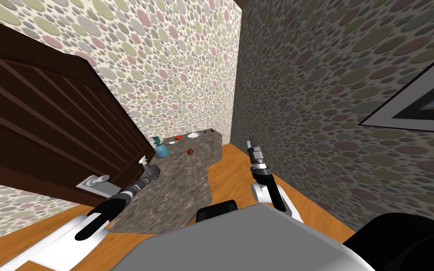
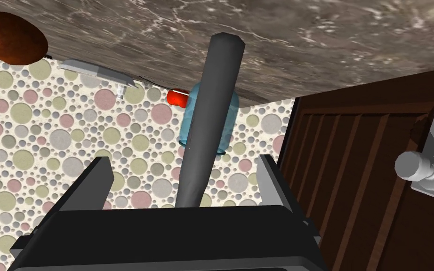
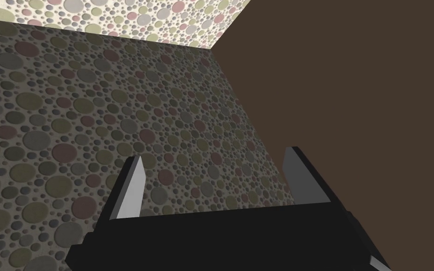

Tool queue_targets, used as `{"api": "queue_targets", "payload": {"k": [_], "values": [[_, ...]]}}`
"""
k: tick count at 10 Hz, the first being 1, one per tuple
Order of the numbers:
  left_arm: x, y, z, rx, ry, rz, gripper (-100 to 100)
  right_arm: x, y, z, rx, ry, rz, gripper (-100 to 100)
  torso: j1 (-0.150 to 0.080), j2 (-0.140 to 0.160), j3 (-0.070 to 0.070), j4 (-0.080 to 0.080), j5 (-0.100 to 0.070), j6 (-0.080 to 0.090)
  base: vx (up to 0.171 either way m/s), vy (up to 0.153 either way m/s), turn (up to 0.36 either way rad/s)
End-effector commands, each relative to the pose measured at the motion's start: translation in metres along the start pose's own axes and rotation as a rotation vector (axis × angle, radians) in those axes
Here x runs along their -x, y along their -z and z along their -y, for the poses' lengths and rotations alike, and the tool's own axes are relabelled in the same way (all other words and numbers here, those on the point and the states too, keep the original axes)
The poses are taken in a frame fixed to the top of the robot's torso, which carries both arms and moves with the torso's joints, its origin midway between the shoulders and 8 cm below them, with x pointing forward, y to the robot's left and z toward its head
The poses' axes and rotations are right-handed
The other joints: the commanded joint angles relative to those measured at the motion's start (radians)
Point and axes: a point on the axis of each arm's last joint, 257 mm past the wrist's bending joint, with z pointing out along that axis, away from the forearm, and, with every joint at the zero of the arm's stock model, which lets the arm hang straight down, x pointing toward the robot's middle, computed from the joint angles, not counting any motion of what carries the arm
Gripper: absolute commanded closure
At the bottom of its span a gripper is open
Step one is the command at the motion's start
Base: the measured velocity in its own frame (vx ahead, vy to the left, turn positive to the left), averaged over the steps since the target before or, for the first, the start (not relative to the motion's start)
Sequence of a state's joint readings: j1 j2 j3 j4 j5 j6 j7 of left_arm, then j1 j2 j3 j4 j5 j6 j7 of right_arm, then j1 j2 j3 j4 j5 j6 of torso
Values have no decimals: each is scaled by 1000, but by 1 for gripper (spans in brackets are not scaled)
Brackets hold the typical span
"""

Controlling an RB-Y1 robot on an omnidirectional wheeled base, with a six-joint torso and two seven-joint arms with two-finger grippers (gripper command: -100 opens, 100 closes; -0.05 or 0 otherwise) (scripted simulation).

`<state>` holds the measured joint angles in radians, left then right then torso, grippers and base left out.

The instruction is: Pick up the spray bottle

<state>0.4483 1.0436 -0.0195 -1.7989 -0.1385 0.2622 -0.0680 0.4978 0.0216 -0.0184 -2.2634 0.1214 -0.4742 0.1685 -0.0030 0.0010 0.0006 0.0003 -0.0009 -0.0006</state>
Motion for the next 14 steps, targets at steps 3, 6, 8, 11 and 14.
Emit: {"api": "queue_targets", "payload": {"k": [3,6,8,11,14], "values": [[25,-1,-46,119,-111,2,-100,0,0,0,0,0,0,0,0,0,0,0,0,0,6,-49,-96],[50,2,-78,204,-196,12,-100,0,0,0,0,0,0,0,0,0,0,0,0,0,9,-45,-79],[46,2,-72,191,-182,10,0,0,0,0,0,0,0,0,2,0,0,0,1,-1,1,-9,-3],[49,8,-113,237,-149,6,-100,0,0,0,0,0,0,0,2,4,2,1,1,0,-61,-28,-264],[50,16,-148,287,-130,3,-100,0,0,0,0,0,0,0,3,4,2,1,1,-1,-47,-23,-165]]}}
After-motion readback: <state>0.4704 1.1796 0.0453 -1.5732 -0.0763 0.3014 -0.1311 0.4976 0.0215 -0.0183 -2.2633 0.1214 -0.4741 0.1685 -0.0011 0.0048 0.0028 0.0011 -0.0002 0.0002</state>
